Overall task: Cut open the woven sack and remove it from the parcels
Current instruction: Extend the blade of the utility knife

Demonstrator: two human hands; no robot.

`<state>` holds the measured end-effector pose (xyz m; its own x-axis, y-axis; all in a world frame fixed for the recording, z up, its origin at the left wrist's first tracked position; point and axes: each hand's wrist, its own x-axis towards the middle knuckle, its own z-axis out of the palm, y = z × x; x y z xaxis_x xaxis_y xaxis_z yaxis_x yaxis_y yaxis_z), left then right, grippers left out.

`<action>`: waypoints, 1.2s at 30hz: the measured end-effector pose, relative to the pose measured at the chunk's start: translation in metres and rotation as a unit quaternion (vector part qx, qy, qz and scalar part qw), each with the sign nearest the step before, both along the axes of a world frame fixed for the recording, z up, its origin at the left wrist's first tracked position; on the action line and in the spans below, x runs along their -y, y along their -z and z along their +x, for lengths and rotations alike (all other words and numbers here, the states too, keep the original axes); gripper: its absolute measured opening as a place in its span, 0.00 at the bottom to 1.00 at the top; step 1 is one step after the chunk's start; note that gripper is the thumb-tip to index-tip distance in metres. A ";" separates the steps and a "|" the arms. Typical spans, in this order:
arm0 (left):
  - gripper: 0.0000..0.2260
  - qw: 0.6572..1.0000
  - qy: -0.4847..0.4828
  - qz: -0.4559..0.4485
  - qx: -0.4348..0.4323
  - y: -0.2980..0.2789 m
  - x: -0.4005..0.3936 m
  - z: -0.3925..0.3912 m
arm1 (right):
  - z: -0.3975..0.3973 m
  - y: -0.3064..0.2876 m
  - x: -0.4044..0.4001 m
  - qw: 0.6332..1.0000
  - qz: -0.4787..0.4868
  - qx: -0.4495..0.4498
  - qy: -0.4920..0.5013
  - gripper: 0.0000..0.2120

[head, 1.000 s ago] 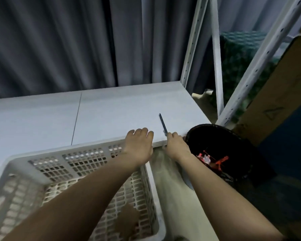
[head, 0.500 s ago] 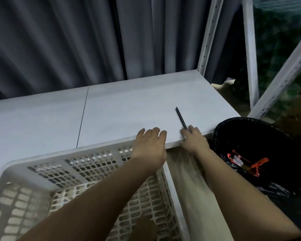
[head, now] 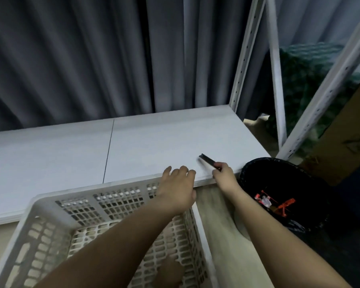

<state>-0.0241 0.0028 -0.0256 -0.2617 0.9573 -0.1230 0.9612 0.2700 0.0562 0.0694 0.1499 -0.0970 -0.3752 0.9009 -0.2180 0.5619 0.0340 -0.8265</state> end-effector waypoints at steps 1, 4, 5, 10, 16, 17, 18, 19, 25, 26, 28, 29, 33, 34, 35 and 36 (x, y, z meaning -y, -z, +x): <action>0.22 1.000 -0.003 -0.009 0.018 -0.012 0.008 0.007 | 0.004 -0.015 0.013 1.000 -0.013 -0.016 0.003 0.20; 0.23 0.996 -0.040 -0.010 0.083 -0.048 0.031 0.027 | 0.015 -0.059 0.052 0.998 -0.031 -0.061 -0.004 0.19; 0.23 0.991 -0.063 -0.007 0.118 -0.061 0.039 0.033 | 0.018 -0.076 0.066 0.997 -0.032 -0.072 -0.009 0.19; 0.21 0.929 -0.194 0.071 0.306 -0.112 0.084 0.059 | 0.038 -0.158 0.148 0.988 -0.031 -0.151 -0.029 0.19; 0.16 0.735 -0.269 0.228 0.579 -0.163 0.153 0.092 | 0.082 -0.219 0.261 0.968 -0.024 -0.242 -0.058 0.12; 0.14 0.688 -0.283 0.259 0.616 -0.170 0.166 0.097 | 0.089 -0.224 0.279 0.966 -0.020 -0.250 -0.063 0.10; 0.13 0.648 -0.294 0.288 0.641 -0.176 0.176 0.101 | 0.094 -0.227 0.294 0.964 -0.014 -0.257 -0.066 0.09; 0.13 0.615 -0.296 0.313 0.661 -0.182 0.190 0.106 | 0.099 -0.230 0.310 0.964 -0.003 -0.259 -0.067 0.08; 0.03 0.575 -0.286 0.340 0.687 -0.200 0.262 0.127 | 0.115 -0.240 0.371 0.944 -0.039 -0.326 -0.040 0.08; 0.02 0.584 -0.287 0.339 0.680 -0.201 0.271 0.127 | 0.116 -0.242 0.377 0.935 -0.069 -0.345 -0.040 0.06; 0.02 0.613 -0.282 0.336 0.657 -0.202 0.287 0.127 | 0.118 -0.247 0.387 0.921 -0.115 -0.368 -0.052 0.07; 0.03 0.624 -0.277 0.337 0.648 -0.202 0.296 0.128 | 0.121 -0.251 0.392 0.920 -0.131 -0.363 -0.070 0.06; 0.07 0.640 -0.235 0.351 0.642 -0.206 0.323 0.127 | 0.131 -0.261 0.408 0.899 -0.216 -0.343 -0.167 0.03; 0.07 0.642 -0.223 0.342 0.649 -0.206 0.328 0.126 | 0.134 -0.260 0.412 0.888 -0.238 -0.348 -0.183 0.04; 0.07 0.644 -0.214 0.330 0.656 -0.207 0.333 0.127 | 0.135 -0.258 0.416 0.875 -0.261 -0.359 -0.195 0.05; 0.06 0.650 -0.207 0.315 0.660 -0.206 0.337 0.127 | 0.136 -0.256 0.420 0.858 -0.286 -0.375 -0.204 0.06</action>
<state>0.1033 -0.3343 0.1808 -0.5764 0.8084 -0.1196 -0.1842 0.0140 0.9828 0.2059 -0.2706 0.1587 -0.8625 0.4863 -0.1399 -0.0975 -0.4309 -0.8971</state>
